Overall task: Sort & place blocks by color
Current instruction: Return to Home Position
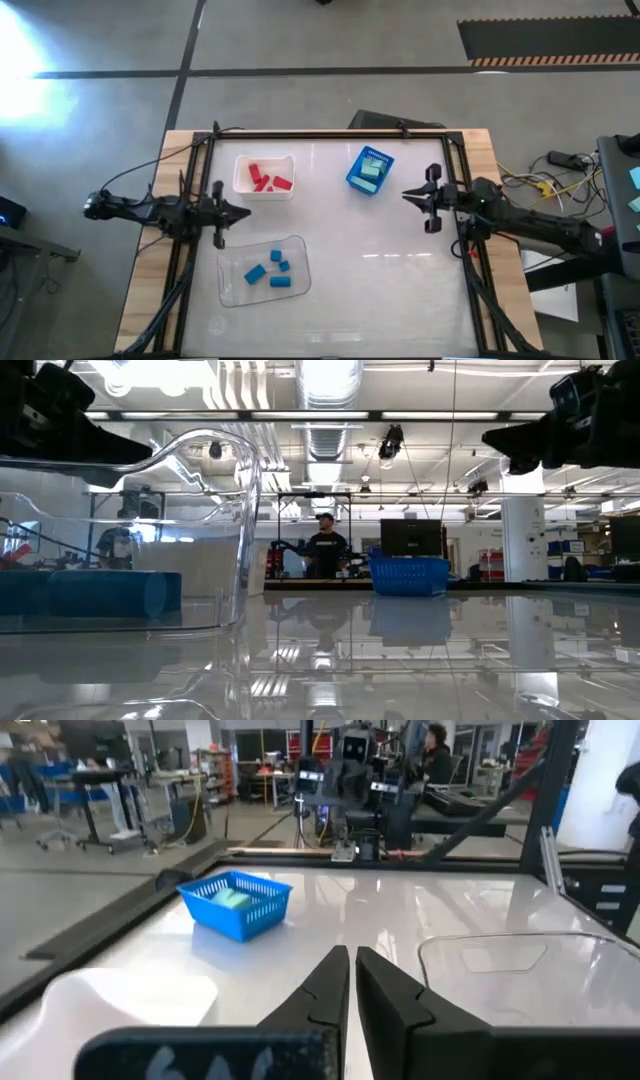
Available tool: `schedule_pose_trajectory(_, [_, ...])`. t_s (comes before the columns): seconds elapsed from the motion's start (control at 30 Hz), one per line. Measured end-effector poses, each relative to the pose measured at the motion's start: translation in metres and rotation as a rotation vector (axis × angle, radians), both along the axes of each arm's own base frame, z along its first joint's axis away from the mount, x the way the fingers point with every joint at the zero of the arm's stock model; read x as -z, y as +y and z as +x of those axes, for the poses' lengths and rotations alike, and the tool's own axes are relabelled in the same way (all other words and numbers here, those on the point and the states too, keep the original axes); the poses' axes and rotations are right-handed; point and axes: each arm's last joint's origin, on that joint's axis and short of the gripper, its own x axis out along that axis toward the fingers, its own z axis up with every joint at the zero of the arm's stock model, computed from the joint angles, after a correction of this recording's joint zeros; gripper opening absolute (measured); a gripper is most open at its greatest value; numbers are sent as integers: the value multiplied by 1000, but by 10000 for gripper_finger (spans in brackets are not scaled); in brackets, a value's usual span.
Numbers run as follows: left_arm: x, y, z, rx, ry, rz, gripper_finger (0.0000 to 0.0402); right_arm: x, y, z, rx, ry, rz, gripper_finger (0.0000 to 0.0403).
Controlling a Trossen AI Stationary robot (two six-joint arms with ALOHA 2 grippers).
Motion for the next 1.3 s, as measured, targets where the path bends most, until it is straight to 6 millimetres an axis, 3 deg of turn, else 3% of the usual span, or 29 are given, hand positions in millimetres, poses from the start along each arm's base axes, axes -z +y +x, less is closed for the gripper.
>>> schedule_pose_trajectory(0.37, [3, -1, 4, 11, -77, -67, 8, -11, 6, -16, 2, -137, -84, 36])
schedule_pose_trajectory(0.53, [3, -1, 4, 5, -85, -150, 8, -7, 6, -15, -16, -96, -86, 36])
schedule_pose_trajectory(1.1, [5, -1, 5, 2, -70, -150, 8, 5, 4, -8, -70, 21, 247, 36])
schedule_pose_trajectory(1.3, [5, -1, 5, 1, -70, -150, 8, 6, 4, -7, -69, 34, 256, 36])
